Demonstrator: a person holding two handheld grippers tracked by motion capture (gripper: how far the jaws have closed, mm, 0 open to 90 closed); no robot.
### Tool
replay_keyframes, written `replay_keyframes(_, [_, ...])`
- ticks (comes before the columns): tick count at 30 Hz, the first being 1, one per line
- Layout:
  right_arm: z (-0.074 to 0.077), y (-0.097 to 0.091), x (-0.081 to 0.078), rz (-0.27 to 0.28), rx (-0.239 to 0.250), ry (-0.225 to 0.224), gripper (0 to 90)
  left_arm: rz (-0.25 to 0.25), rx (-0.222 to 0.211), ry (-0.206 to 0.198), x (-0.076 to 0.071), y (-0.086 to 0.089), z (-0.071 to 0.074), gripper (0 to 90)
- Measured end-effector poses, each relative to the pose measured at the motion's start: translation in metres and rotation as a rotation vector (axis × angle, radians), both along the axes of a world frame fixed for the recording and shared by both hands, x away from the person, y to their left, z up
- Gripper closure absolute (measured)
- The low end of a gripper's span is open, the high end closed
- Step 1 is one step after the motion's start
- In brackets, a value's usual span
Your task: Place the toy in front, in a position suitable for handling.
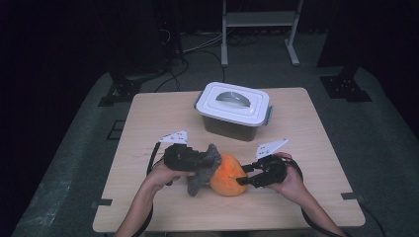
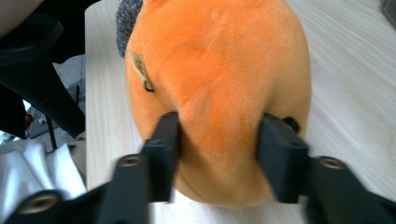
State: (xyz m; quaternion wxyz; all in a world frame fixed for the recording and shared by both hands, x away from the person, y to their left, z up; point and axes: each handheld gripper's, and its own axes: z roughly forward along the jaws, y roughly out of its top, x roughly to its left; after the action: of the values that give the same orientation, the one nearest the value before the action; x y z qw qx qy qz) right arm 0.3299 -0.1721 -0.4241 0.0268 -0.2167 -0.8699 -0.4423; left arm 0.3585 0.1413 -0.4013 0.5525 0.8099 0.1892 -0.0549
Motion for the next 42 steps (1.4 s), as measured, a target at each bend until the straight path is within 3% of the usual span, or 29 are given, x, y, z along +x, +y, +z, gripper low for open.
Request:
replay_keyframes(3, [0.008,-0.005,-0.002,-0.006,-0.009,-0.019,63.0,-0.010,-0.011,0.000,-0.001,-0.002,0.001,65.3])
replay_keyframes(7, [0.025,-0.017,-0.009,-0.049,-0.012,-0.100,66.0,-0.019,0.017,0.008,-0.001,-0.009,-0.004,65.4])
replay_keyframes(10, [0.034,-0.027,-0.013,-0.061,-0.016,-0.130,66.9,-0.014,0.031,0.013,-0.001,-0.013,-0.005,65.8])
replay_keyframes(11, [0.034,-0.027,-0.014,-0.048,-0.034,-0.128,67.5,-0.014,0.031,0.013,-0.001,-0.013,-0.005,65.8])
replay_keyframes(12, [0.032,-0.025,-0.016,-0.012,-0.047,-0.120,67.4,-0.019,-0.010,0.010,-0.001,-0.013,0.001,65.8])
replay_keyframes(14, [0.028,-0.018,-0.020,0.045,-0.047,-0.099,67.4,-0.033,-0.027,0.008,-0.004,-0.014,0.005,65.8])
replay_keyframes(18, [0.026,-0.004,-0.026,0.127,-0.098,-0.091,65.9,-0.060,0.075,0.015,-0.007,-0.025,-0.006,65.8])
replay_keyframes(21, [0.028,-0.005,-0.027,0.183,-0.078,-0.056,63.3,-0.087,0.087,0.027,-0.007,-0.030,-0.011,65.9])
replay_keyframes(22, [0.031,-0.008,-0.027,0.180,-0.054,-0.049,62.2,-0.097,0.086,0.026,-0.009,-0.031,-0.011,65.8])
replay_keyframes(23, [0.033,-0.013,-0.024,0.167,-0.027,-0.044,55.6,-0.111,0.084,0.032,-0.009,-0.033,-0.011,65.9])
replay_keyframes(25, [0.038,-0.023,-0.017,0.075,0.013,-0.074,43.4,-0.146,0.091,0.038,-0.012,-0.037,-0.013,65.8])
replay_keyframes(27, [0.036,-0.028,-0.012,0.022,0.007,-0.084,35.0,-0.160,0.093,0.043,-0.014,-0.041,-0.012,65.8])
replay_keyframes(30, [0.026,-0.020,-0.013,0.040,-0.017,-0.080,28.1,-0.179,0.098,0.031,-0.017,-0.045,-0.010,65.8])
replay_keyframes(32, [0.017,-0.009,-0.015,0.069,-0.060,-0.073,27.1,-0.182,0.127,0.018,-0.018,-0.046,-0.010,65.9])
replay_keyframes(34, [0.010,-0.002,-0.016,0.070,-0.070,-0.069,29.9,-0.173,0.143,0.021,-0.017,-0.043,-0.013,65.9])
replay_keyframes(42, [0.007,-0.008,-0.015,0.076,-0.041,-0.042,34.5,-0.137,0.169,0.029,-0.018,-0.024,-0.019,67.9])
